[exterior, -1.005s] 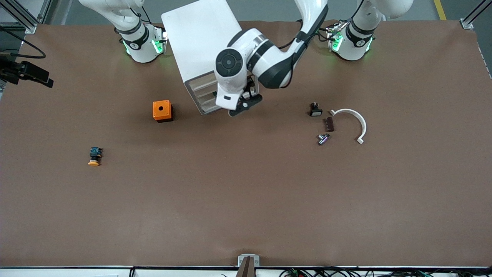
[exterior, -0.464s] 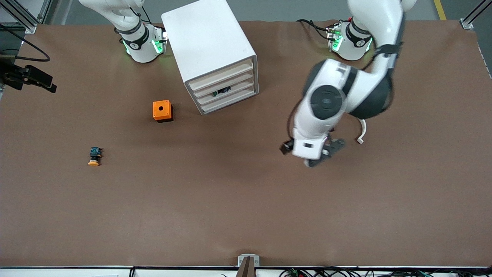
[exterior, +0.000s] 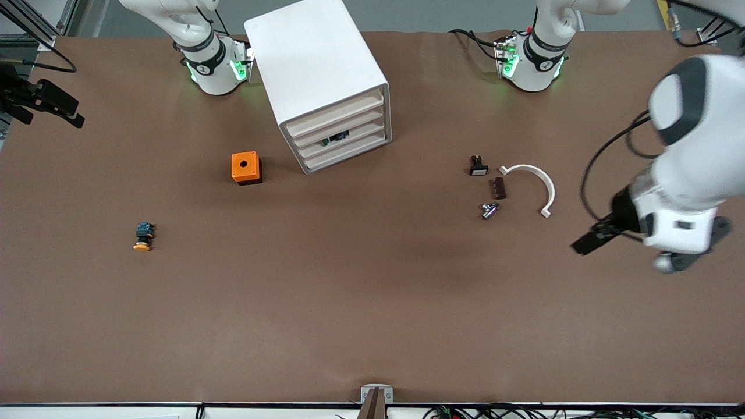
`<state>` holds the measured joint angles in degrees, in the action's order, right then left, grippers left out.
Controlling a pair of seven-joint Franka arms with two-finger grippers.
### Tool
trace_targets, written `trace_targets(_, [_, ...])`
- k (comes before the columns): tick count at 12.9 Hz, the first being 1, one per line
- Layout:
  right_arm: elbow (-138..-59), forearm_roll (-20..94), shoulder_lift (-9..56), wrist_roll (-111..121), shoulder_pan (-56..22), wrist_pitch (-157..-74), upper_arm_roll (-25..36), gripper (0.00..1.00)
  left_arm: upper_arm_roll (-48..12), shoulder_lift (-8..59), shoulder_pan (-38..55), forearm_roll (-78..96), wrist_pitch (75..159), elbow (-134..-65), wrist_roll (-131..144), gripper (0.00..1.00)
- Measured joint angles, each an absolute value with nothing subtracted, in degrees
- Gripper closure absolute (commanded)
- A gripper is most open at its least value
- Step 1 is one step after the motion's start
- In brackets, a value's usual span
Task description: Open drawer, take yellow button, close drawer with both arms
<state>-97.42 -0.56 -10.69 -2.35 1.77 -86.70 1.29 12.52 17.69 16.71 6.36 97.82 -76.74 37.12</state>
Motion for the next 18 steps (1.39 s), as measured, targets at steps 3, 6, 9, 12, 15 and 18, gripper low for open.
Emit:
trace_targets(3, [-96.28,-0.56,-10.67,-2.35,1.84,-86.78,1.43,0.0,12.46,13.46,12.75,6.34,92.38,-76.99,28.85,0.0])
trace_targets(6, [-96.13,-0.56,-10.66,-2.35,1.88,-86.77,1.53,0.0,12.33,10.17,10.06,5.96,88.84,-77.17,19.65,0.0])
trace_targets(9, [-96.13,-0.55,-10.59,-2.35,1.87,-86.78,1.5,0.0,10.41,6.61,6.29,1.57,86.05,-78.36,10.99,0.0])
trace_targets(12, [-96.13,-0.55,-10.47,-2.35,1.86,-86.78,1.48,0.0,3.65,4.86,3.3,-2.18,85.86,-80.11,10.23,0.0])
trace_targets(15, [-96.13,-0.55,-10.35,-2.35,1.86,-86.78,1.46,0.0,0.66,4.63,2.4,-2.59,84.44,-80.63,10.24,0.0])
trace_targets(18, [-96.13,-0.55,-10.34,-2.35,1.86,-86.78,1.45,0.0,-0.64,2.97,1.96,-2.6,84.17,-83.24,10.23,0.0])
